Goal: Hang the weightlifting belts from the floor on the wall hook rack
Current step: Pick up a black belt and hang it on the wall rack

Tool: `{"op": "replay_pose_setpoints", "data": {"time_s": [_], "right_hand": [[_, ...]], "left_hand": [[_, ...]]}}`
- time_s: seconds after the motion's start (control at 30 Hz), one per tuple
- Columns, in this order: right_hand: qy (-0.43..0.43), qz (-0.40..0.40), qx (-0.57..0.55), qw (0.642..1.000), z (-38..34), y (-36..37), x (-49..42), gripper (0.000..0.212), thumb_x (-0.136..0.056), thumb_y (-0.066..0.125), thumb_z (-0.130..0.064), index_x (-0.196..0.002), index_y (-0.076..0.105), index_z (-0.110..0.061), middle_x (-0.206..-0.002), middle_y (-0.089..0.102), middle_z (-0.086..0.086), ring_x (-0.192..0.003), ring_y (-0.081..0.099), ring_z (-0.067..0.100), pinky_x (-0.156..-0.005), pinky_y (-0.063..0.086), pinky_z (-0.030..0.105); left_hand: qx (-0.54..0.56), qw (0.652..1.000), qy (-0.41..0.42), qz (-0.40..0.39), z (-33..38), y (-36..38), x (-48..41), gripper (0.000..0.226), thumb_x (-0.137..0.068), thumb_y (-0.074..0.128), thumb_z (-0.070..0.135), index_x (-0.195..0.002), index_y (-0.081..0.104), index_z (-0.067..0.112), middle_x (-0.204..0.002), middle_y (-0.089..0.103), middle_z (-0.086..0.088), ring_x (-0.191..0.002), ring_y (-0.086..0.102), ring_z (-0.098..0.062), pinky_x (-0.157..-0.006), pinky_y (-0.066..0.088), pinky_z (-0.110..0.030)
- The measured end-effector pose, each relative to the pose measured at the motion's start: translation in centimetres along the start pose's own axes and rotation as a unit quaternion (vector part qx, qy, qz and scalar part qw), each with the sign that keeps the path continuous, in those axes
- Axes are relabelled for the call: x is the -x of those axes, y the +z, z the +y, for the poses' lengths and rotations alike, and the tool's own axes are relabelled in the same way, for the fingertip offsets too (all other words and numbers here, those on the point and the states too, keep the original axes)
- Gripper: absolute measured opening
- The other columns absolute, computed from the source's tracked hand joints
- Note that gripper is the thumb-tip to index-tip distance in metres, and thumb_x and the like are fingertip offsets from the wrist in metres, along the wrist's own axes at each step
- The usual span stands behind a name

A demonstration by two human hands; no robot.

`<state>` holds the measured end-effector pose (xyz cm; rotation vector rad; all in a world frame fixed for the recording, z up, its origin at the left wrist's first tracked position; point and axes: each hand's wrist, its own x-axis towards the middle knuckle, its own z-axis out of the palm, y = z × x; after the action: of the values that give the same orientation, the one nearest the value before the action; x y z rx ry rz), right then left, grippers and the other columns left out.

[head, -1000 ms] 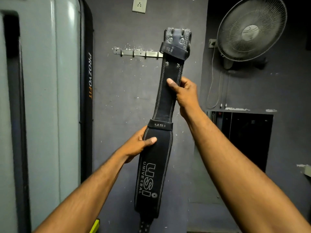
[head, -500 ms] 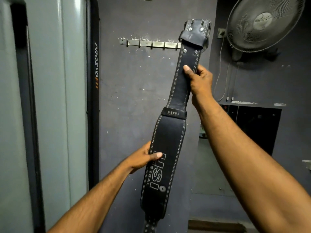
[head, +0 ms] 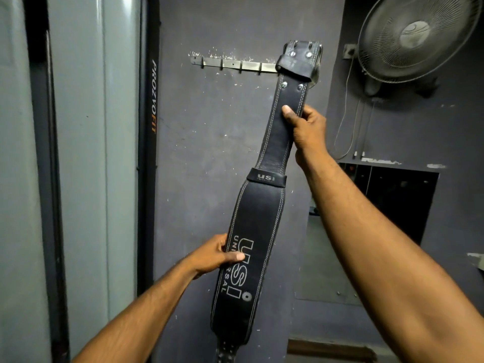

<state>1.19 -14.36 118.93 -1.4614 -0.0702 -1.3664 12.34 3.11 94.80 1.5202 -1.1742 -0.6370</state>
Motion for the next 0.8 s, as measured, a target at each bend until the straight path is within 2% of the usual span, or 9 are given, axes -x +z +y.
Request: {"op": "replay_pose_setpoints", "data": {"time_s": [0.23,0.33,0.4,0.47,0.53,0.6,0.67,0.73,0.8], "right_hand": [[0.027,-0.027,-0.015,0.999,0.7,-0.1,0.2,0.026,-0.090,0.071,-0.007,-0.115,0.071,-0.002,-0.105,0.077,0.008,-0.091,0.074,0.016,-0.080,0.061,0.031],[0.048,-0.038,-0.031,0.998,0.8,-0.8,0.2,0.027,-0.090,0.071,-0.007,-0.117,0.070,-0.001,-0.107,0.076,0.009,-0.090,0.073,0.015,-0.079,0.060,0.030],[0.069,-0.049,-0.039,0.996,0.9,-1.2,0.4,0.023,-0.091,0.070,-0.008,-0.113,0.071,-0.005,-0.100,0.077,0.004,-0.086,0.073,0.012,-0.074,0.059,0.027],[0.085,-0.071,-0.033,0.993,1.2,-1.2,0.8,0.017,-0.091,0.070,-0.008,-0.108,0.072,-0.008,-0.089,0.078,-0.001,-0.079,0.073,0.009,-0.069,0.058,0.025],[0.094,-0.101,-0.009,0.990,1.8,-1.1,1.7,0.011,-0.092,0.069,-0.008,-0.102,0.072,-0.011,-0.083,0.077,-0.004,-0.073,0.072,0.007,-0.064,0.057,0.022],[0.102,-0.138,0.017,0.985,2.5,-1.3,2.8,0.013,-0.092,0.069,-0.009,-0.105,0.071,-0.011,-0.087,0.077,-0.001,-0.075,0.073,0.007,-0.063,0.056,0.020],[0.111,-0.170,0.039,0.978,3.3,-1.9,3.7,0.020,-0.092,0.069,-0.011,-0.112,0.070,-0.010,-0.097,0.076,0.001,-0.081,0.073,0.008,-0.064,0.057,0.020],[0.116,-0.196,0.059,0.972,4.2,-2.9,4.5,0.024,-0.092,0.070,-0.014,-0.116,0.070,-0.012,-0.104,0.075,0.001,-0.088,0.072,0.009,-0.070,0.058,0.024],[0.129,-0.218,0.068,0.965,4.9,-3.9,5.1,0.021,-0.092,0.071,-0.013,-0.113,0.071,-0.016,-0.106,0.075,0.000,-0.092,0.071,0.010,-0.076,0.059,0.028]], "left_hand": [[-0.046,0.999,-0.024,0.014,-0.3,0.4,0.5,0.029,-0.086,0.070,0.003,-0.107,0.059,0.018,-0.107,0.072,-0.003,-0.095,0.072,-0.009,-0.085,0.058,-0.024],[-0.023,0.998,-0.049,-0.036,1.7,0.5,0.7,0.027,-0.092,0.065,0.010,-0.115,0.056,0.021,-0.112,0.071,0.002,-0.098,0.071,-0.006,-0.089,0.057,-0.023],[0.026,0.999,0.011,-0.023,4.7,0.8,0.0,0.030,-0.100,0.055,0.017,-0.129,0.053,0.023,-0.122,0.068,0.007,-0.108,0.067,-0.001,-0.091,0.054,-0.018],[0.068,0.991,0.099,0.058,9.1,1.5,-1.4,0.038,-0.104,0.045,0.029,-0.141,0.048,0.021,-0.137,0.059,0.008,-0.126,0.057,-0.004,-0.108,0.045,-0.026],[0.106,0.971,0.159,0.146,14.2,1.4,-3.2,0.041,-0.106,0.039,0.035,-0.143,0.044,0.018,-0.135,0.053,0.009,-0.131,0.049,-0.008,-0.117,0.035,-0.032],[0.113,0.957,0.194,0.182,19.0,0.5,-4.7,0.038,-0.107,0.035,0.035,-0.135,0.051,0.015,-0.118,0.064,-0.003,-0.113,0.060,-0.011,-0.105,0.046,-0.031],[0.084,0.953,0.196,0.216,22.2,-0.7,-6.3,0.037,-0.106,0.036,0.039,-0.112,0.062,0.012,-0.095,0.070,-0.018,-0.084,0.066,-0.011,-0.083,0.053,-0.029],[0.110,0.950,0.165,0.241,23.6,-1.9,-7.7,0.035,-0.103,0.046,0.039,-0.099,0.066,0.011,-0.087,0.073,-0.012,-0.076,0.068,-0.014,-0.076,0.058,-0.032],[0.159,0.948,0.142,0.237,23.6,-2.5,-8.9,0.026,-0.099,0.057,0.032,-0.096,0.065,0.008,-0.086,0.074,-0.007,-0.073,0.071,-0.016,-0.074,0.061,-0.034]]}}
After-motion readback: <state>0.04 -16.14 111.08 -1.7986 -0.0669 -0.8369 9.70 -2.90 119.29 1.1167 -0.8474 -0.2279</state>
